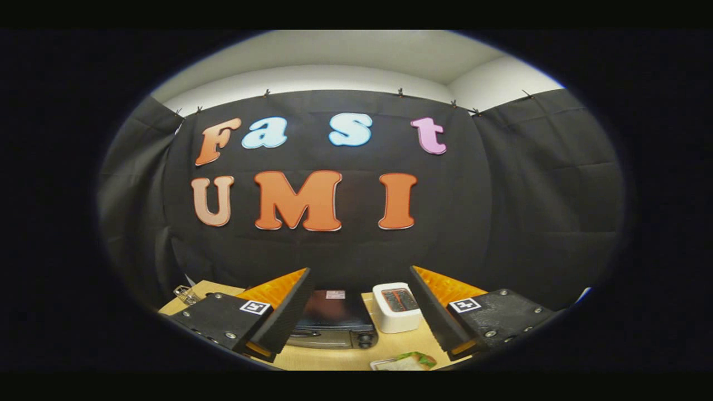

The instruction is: Open the toaster oven, put the food inside, and close the toaster oven door.

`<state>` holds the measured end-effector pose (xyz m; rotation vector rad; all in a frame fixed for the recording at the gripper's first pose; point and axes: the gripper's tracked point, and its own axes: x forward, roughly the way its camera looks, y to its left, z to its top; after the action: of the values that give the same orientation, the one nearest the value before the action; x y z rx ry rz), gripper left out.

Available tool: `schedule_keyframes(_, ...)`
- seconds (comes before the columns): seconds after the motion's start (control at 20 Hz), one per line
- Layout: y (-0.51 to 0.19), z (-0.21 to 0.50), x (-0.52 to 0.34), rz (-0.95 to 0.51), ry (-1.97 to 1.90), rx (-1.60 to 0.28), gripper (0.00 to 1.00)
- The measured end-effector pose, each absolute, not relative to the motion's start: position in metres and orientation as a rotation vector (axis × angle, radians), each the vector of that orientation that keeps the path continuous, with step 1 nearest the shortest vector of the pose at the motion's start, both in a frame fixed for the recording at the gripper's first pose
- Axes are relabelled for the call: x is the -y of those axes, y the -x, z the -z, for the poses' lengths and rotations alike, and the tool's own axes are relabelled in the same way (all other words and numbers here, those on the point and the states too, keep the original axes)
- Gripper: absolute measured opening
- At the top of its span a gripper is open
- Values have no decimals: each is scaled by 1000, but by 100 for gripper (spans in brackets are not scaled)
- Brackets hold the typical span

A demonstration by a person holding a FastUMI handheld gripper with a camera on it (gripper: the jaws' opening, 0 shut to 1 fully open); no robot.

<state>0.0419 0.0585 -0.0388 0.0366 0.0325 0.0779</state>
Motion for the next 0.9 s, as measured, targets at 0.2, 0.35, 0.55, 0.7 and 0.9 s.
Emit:
schedule_keyframes(0.2,-50,78,-101,-117,-54,-42,100)
schedule_keyframes(0.35,-58,115,-134,-154,-20,-76,100)
schedule_keyframes(0.55,-71,166,-166,-168,-30,-156,100)
schedule_keyframes(0.7,-81,199,-189,-184,-23,-238,100)
schedule_keyframes(0.9,-84,224,-199,-187,6,-291,100)
